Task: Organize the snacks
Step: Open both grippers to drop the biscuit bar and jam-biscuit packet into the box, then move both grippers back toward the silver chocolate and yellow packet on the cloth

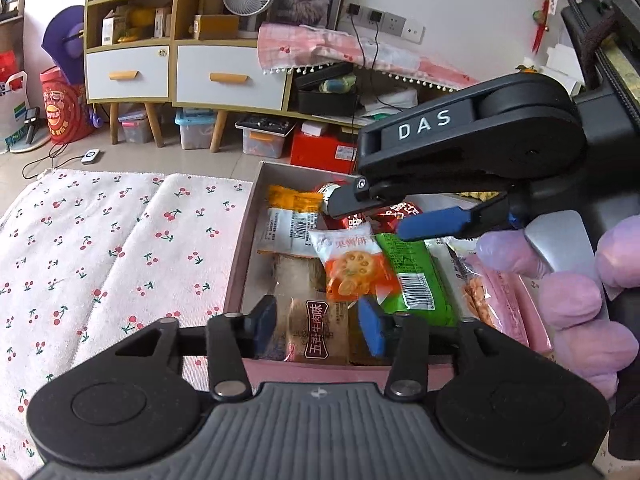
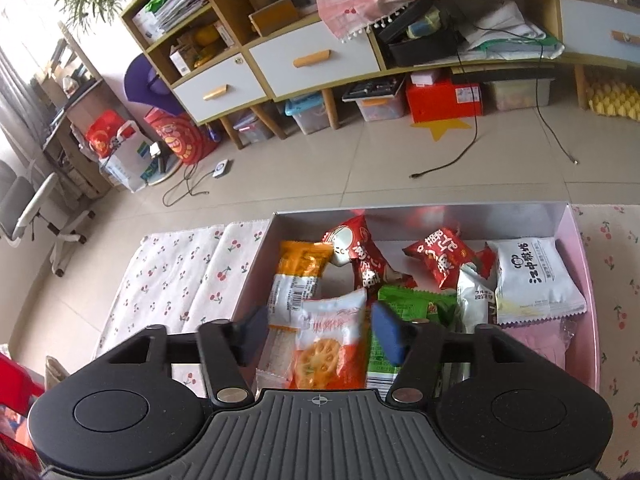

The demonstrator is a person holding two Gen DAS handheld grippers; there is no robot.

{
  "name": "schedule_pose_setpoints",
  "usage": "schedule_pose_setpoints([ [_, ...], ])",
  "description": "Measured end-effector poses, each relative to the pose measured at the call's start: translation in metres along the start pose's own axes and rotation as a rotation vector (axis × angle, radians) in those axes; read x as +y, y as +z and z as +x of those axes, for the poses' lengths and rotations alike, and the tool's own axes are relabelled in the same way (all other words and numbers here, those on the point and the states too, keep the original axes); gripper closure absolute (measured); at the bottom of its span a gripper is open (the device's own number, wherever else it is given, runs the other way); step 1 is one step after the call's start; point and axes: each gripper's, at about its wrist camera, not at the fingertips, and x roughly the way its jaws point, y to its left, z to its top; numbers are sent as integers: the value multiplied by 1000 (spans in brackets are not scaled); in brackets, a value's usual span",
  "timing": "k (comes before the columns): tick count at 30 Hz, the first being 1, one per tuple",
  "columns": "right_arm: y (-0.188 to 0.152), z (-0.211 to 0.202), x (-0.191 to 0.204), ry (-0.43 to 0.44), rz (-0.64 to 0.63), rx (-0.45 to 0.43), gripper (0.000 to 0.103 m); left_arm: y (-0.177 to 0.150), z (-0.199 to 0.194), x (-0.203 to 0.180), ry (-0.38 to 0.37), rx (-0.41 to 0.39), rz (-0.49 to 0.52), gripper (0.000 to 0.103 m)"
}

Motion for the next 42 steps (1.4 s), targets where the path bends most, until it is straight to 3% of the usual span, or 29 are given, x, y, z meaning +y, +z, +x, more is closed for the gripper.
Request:
schedule_pose_setpoints([
  [14, -8, -31, -4, -20, -12, -11, 39, -1, -10, -4, -19, 6, 32, 35],
  [22, -25, -62, -7, -26, -28, -27, 31, -6, -25, -4, -10, 3, 98, 21],
  [30, -52, -93, -11, -64, -48, -46, 22, -14, -40, 7, 21, 13, 157, 9],
  [33, -68, -105, -12, -82, -61, -55, 13, -16, -44, 16, 35, 24, 159, 6],
  [42, -113, -115, -14, -153, -114, -70, 12, -23, -54, 51, 31, 56, 129, 1],
])
